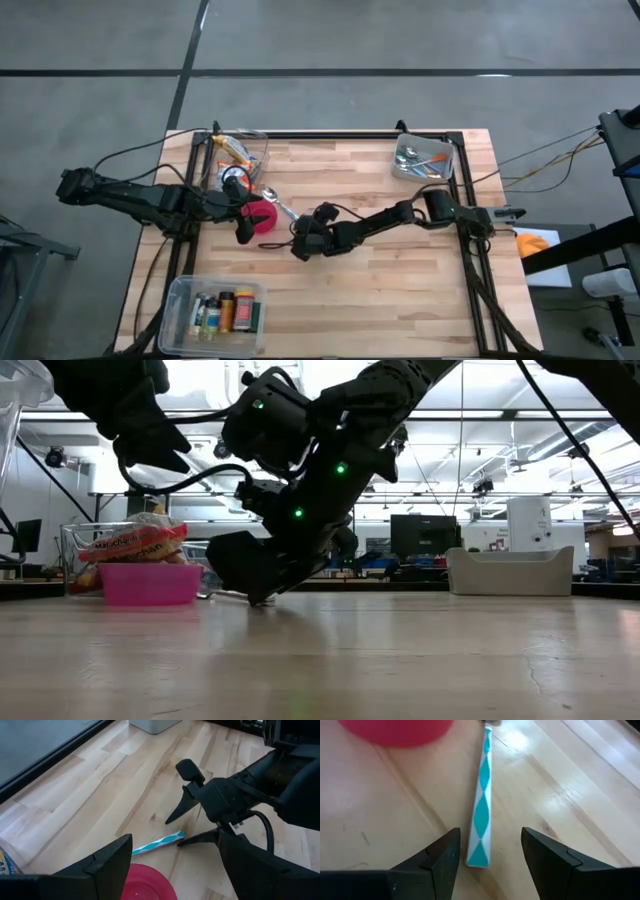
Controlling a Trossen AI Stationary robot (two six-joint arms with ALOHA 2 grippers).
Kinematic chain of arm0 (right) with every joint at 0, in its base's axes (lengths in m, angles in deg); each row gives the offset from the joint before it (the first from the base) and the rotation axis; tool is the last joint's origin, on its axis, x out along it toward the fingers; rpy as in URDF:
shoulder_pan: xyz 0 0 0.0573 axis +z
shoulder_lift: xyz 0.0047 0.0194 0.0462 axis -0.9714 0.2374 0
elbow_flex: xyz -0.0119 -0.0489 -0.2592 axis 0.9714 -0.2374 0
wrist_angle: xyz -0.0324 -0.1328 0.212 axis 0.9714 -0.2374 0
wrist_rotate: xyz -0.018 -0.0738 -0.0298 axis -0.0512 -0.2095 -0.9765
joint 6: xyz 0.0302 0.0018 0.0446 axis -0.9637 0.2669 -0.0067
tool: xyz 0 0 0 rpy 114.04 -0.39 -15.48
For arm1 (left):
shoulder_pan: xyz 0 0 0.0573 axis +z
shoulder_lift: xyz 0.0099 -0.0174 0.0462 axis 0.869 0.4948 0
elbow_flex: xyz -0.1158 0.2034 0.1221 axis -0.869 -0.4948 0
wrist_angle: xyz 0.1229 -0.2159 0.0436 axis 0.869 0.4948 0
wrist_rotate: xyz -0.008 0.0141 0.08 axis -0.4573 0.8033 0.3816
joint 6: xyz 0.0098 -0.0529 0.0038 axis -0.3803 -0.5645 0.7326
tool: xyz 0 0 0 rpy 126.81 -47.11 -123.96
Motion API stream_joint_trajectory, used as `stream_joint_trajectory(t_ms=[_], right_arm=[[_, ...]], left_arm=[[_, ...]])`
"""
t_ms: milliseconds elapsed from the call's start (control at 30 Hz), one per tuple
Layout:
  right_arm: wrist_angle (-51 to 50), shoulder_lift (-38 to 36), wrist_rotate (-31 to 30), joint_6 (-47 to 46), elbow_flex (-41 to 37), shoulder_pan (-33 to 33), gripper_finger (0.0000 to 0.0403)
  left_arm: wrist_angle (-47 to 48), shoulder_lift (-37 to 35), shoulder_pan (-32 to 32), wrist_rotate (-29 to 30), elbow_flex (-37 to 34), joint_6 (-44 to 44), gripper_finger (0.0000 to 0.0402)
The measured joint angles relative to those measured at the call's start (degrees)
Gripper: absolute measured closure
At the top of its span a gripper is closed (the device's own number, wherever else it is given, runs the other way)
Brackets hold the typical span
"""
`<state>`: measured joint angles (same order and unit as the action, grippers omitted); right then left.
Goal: Pick & Place Food Item
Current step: Put the blue patterned spoon into the gray bin
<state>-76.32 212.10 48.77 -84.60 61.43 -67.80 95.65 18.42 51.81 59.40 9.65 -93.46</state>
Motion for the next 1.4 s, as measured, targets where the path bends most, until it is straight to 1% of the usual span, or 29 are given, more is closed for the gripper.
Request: stream_joint_trajectory(t_ms=[133, 300, 400, 467, 633, 800, 867, 1100, 1333, 1400], right_arm=[[-1.0, -2.2, 0.0, -0.2, -0.2, -0.2, 0.0196], [1.2, -7.4, -0.1, -0.1, -0.1, -0.4, 0.0196], [5.0, -8.4, 0.2, 3.5, -0.1, -1.0, 0.0196], [7.9, -8.4, 2.6, 5.9, -0.1, -2.0, 0.0196], [8.8, -7.6, 11.6, 5.4, -0.1, -5.3, 0.0196], [11.2, -4.5, 20.1, 6.0, -0.2, -8.0, 0.0196], [12.4, -3.5, 22.3, 5.8, -0.2, -8.5, 0.0196], [12.5, -1.1, 23.0, 5.6, -0.2, -8.7, 0.0196], [12.1, -0.8, 23.0, 5.5, -1.0, -9.1, 0.0196], [12.1, -0.8, 24.0, 4.8, -1.1, -9.5, 0.0199]], left_arm=[[0.1, 0.0, 0.0, 0.0, 0.0, 0.0, 0.0104], [0.1, 0.0, 0.0, 0.0, 0.0, 0.0, 0.0104], [0.0, 0.0, 0.0, 0.0, 0.0, 0.0, 0.0104], [0.0, 0.0, 0.0, 0.0, 0.0, 0.0, 0.0104], [0.0, 0.0, 0.0, 0.0, 0.0, 0.0, 0.0104], [0.0, 0.0, 0.0, 0.0, 0.0, 0.0, 0.0104], [0.1, 0.0, 0.0, 0.0, 0.0, 0.0, 0.0104], [0.1, 0.0, 0.0, 0.0, 0.0, 0.0, 0.0104], [0.0, 0.0, 0.0, 0.0, 0.0, 0.0, 0.0104], [0.0, 0.0, 0.0, 0.0, 0.0, 0.0, 0.0104]])
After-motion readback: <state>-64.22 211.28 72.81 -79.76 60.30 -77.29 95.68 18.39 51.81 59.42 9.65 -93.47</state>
